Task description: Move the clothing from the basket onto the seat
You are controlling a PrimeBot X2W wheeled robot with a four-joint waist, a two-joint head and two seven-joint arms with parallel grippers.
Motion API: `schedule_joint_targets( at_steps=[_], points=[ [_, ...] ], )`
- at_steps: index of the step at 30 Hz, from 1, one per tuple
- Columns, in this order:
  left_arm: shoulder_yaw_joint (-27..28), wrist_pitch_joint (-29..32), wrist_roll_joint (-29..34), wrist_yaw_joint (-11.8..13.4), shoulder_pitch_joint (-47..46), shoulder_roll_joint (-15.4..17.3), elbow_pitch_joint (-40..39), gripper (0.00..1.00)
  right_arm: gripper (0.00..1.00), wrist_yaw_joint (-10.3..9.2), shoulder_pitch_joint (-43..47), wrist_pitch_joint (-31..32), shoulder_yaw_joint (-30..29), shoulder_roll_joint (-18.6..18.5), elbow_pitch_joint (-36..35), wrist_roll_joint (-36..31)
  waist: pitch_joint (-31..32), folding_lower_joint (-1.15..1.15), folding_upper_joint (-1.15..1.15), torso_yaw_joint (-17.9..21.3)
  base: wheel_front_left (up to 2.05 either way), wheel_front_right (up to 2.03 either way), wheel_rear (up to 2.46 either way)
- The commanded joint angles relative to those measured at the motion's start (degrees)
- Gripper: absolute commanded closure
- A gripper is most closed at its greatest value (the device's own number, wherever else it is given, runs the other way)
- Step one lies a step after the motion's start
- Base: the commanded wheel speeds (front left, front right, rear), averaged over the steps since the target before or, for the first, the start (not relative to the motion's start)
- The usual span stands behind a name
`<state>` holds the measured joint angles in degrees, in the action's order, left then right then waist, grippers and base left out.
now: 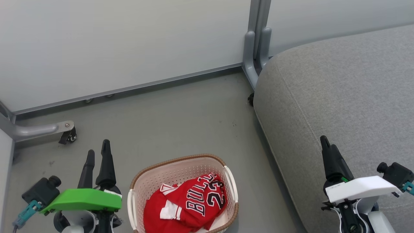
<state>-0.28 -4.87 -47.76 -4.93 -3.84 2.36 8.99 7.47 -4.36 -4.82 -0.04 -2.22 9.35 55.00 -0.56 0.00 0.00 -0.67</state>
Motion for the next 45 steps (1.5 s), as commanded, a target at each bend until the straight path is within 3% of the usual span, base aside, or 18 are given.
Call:
schedule_joint_targets(
  at_steps=[1, 22, 45],
  points=[
    [-0.37, -0.59, 2.48, 0.28, -0.57, 0.41, -0.94, 0.0, 0.0, 0.02, -1.21, -0.63, 0.27, -0.43, -1.03, -1.87, -0.01, 0.0, 0.0, -0.04, 0.0, 0.0, 0.0],
    [-2.37, -4.01, 19.06, 2.52, 0.49, 0.53, -1.56, 0.0, 0.0, 0.02, -1.13, -4.11, 2.09, -0.56, -1.78, -16.45, -0.06, 0.0, 0.0, -0.48, 0.0, 0.0, 0.0],
    [-4.75, -7.03, 32.52, 3.06, 1.2, 0.64, -0.8, 0.0, 0.0, 0.03, -1.41, -7.14, 4.57, -0.67, -0.99, -29.35, 0.32, 0.0, 0.0, -1.13, 0.0, 0.0, 0.0]
  ],
)
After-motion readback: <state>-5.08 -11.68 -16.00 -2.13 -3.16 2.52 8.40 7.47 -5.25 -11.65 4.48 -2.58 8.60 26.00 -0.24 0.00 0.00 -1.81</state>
